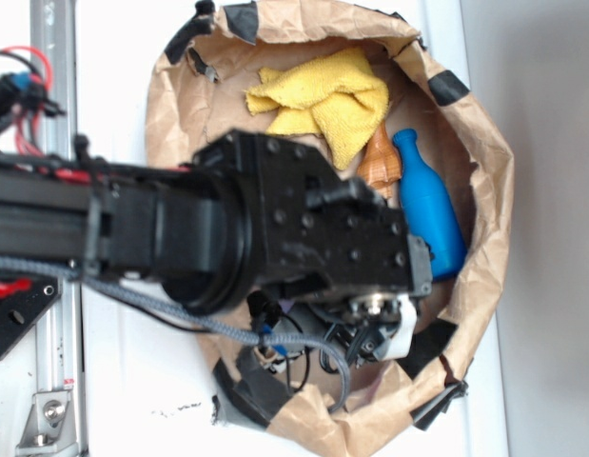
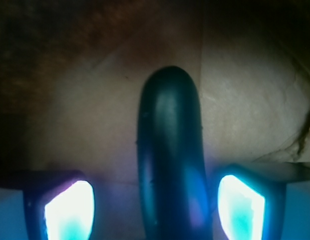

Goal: Grab the plastic pickle.

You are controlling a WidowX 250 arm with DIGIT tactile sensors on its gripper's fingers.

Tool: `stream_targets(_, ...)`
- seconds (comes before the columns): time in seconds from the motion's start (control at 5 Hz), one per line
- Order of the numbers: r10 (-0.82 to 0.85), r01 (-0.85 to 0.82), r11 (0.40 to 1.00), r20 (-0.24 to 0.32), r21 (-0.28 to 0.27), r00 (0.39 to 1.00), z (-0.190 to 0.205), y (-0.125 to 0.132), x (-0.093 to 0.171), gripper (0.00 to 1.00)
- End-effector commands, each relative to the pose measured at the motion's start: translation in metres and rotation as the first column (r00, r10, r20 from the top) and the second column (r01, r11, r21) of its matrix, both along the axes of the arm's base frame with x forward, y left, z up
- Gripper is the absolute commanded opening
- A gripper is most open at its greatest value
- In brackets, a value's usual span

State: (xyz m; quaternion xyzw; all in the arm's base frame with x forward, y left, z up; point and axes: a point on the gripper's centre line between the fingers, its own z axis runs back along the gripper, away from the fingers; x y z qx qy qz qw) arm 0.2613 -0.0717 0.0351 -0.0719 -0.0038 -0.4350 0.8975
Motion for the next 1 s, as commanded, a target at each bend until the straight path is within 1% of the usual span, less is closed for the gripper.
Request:
stream_targets(0.0, 0.092, -0.111, 0.969, 0.094, 0.222, 0.991, -0.007, -0.031, 0.006, 0.0)
stream_targets(0.2, 0.265, -0.311, 0.916, 0.199, 0.253, 0.944, 0.001, -0.022, 0.009, 0.0)
stream_targets(0.4, 0.483, -0.558, 0.806, 0.322, 0.2, 0.814, 0.025, -0.004, 0.005, 0.0)
stream_targets(0.6, 0.725, -0.741, 0.668, 0.293, -0.075, 0.624, 0.058, 0.027, 0.001, 0.0)
stream_targets(0.8, 0.889, -0.876, 0.447, 0.196, -0.18, 0.414, 0.087, 0.05, 0.005, 0.0)
